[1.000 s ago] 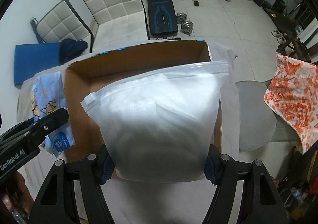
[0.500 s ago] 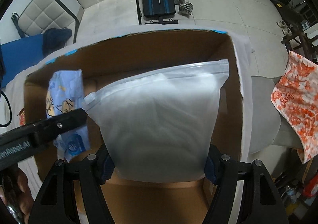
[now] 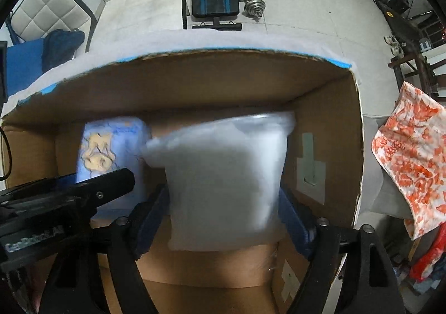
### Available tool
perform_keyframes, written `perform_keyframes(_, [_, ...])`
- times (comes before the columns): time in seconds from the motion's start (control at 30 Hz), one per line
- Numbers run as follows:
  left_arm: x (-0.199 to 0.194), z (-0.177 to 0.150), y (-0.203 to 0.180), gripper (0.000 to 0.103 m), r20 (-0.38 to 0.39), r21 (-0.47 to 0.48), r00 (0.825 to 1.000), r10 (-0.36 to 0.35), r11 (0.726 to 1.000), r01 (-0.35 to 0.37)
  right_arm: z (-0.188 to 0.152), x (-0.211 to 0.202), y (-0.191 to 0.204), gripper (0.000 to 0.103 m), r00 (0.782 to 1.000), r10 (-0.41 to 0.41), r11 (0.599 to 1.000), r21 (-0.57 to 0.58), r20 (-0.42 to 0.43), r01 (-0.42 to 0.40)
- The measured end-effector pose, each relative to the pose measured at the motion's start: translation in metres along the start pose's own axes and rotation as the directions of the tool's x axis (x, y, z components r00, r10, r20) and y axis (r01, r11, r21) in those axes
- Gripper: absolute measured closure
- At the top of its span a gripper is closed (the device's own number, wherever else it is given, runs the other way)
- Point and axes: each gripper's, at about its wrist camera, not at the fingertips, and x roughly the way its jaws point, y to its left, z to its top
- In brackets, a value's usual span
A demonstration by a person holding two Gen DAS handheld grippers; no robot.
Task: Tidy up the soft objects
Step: 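Carry both packs into the box and open both grippers, then move both grippers back toward the remaining snack bags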
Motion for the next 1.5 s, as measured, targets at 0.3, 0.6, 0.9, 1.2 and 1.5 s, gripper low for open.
perform_keyframes(0.3, [-0.024, -0.013, -0.005, 0.009, 0.115, 0.048, 0.987, 0.108, 0.992, -0.114, -0.005, -0.01, -0.006, 0.001, 1.0, 0.029, 1.0, 0.004, 0.01, -0.029])
perform_keyframes(0.6, [-0.06, -0.048, -0.003, 0.0, 0.264, 0.115, 0.947, 0.182, 0.969, -0.218, -0.045, -0.038, -0.013, 0.0, 0.995, 0.067, 0.997, 0.031, 0.075, -0.069])
perform_keyframes(0.9, [-0.108, -0.101, -0.016, 0.0, 0.392, 0.128, 0.896, 0.21, 0.952, -0.28, -0.104, -0.093, -0.011, 0.0, 0.981, 0.038, 0.999, 0.014, 0.189, -0.041])
perform_keyframes(1.2, [-0.151, -0.172, -0.039, 0.0, 0.467, 0.141, 0.864, 0.186, 0.949, -0.28, -0.179, -0.16, -0.024, 0.0, 0.958, 0.045, 0.998, 0.026, 0.285, -0.054])
perform_keyframes(1.5, [-0.181, -0.241, -0.057, 0.0, 0.524, 0.151, 0.837, 0.158, 0.95, -0.273, -0.246, -0.211, -0.033, 0.0, 0.938, 0.04, 0.998, 0.023, 0.343, -0.051])
